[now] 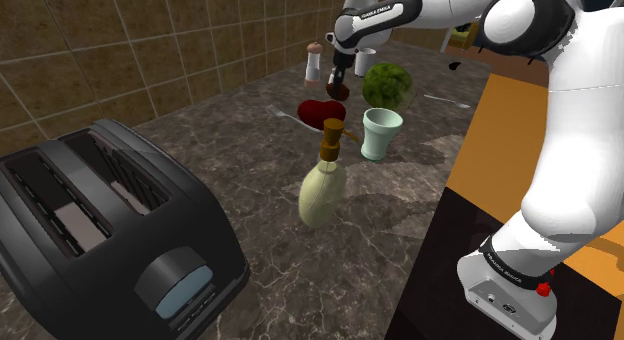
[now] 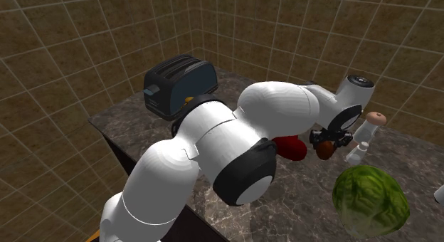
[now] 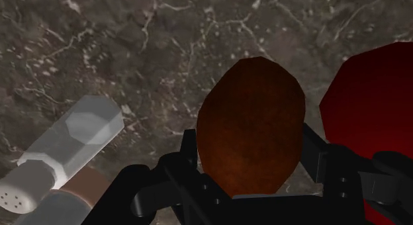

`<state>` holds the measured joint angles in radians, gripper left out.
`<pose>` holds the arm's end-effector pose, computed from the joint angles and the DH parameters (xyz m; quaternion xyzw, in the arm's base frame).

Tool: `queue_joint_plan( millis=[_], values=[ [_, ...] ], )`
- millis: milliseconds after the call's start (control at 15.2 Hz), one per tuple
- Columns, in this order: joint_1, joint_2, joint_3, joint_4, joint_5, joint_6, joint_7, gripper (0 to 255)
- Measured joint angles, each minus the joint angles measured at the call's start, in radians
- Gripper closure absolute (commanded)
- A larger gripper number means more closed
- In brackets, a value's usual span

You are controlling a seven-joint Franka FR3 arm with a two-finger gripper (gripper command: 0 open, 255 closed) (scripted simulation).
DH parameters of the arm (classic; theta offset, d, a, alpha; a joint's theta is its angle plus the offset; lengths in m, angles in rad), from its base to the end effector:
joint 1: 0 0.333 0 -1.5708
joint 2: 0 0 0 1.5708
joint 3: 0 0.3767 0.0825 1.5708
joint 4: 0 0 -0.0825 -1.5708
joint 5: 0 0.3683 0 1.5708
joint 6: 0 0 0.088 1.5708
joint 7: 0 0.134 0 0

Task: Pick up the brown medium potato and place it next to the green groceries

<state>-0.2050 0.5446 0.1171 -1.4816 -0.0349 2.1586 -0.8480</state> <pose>0.7328 -0.0836 0.4054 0.9271 0.3684 0.0672 0.0177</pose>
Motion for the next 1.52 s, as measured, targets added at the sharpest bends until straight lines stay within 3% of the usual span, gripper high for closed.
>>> queue_joint_plan(
  millis=[330,792,858,1254,1518],
  values=[
    [0.003,0.023,-0.001,-0.036,-0.003,0.059,0.004,255],
    [0.002,0.031,-0.002,-0.035,-0.004,0.066,0.003,255],
    [0.002,0.031,-0.002,-0.035,-0.004,0.066,0.003,0],
    [0.002,0.031,-0.002,-0.035,-0.004,0.066,0.003,0],
    [-0.004,-0.033,0.001,-0.034,0.003,0.002,-0.003,0]
  ],
)
